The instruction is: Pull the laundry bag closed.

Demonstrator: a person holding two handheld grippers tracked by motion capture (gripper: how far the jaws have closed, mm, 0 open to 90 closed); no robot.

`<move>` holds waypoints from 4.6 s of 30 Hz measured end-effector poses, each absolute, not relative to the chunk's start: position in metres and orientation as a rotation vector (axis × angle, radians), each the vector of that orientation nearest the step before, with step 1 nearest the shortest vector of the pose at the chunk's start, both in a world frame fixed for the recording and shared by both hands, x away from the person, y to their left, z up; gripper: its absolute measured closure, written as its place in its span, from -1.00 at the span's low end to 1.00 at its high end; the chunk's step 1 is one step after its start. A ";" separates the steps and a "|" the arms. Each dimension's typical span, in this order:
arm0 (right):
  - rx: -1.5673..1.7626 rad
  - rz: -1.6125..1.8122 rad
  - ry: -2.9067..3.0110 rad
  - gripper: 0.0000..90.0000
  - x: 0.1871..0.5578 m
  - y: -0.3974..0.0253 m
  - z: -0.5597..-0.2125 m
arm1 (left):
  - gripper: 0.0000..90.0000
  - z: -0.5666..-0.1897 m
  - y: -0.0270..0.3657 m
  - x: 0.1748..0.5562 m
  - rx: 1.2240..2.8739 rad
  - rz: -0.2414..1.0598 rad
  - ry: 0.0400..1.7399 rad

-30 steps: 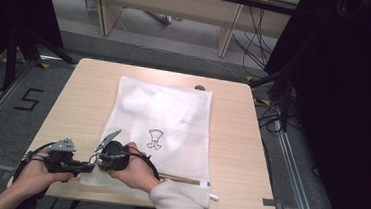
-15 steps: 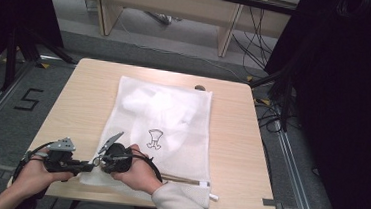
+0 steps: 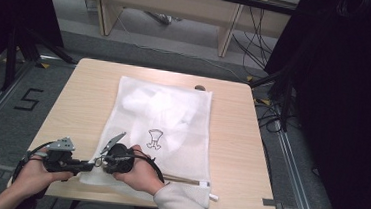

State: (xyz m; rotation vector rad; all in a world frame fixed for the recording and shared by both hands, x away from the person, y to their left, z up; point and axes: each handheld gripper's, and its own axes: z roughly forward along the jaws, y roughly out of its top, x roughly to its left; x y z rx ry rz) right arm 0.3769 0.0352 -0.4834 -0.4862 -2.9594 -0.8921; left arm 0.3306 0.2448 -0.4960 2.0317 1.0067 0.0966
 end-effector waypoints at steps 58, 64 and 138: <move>-0.519 -0.872 -2.951 0.83 0.372 0.010 -0.483 | 0.89 -0.499 0.245 0.331 2.006 0.118 1.014; -0.495 -0.871 -2.959 0.83 0.372 0.009 -0.484 | 0.89 -0.498 0.246 0.331 2.026 0.105 1.010; -0.525 -0.835 -2.987 0.83 0.372 -0.021 -0.477 | 0.89 -0.499 0.247 0.331 2.005 0.129 1.035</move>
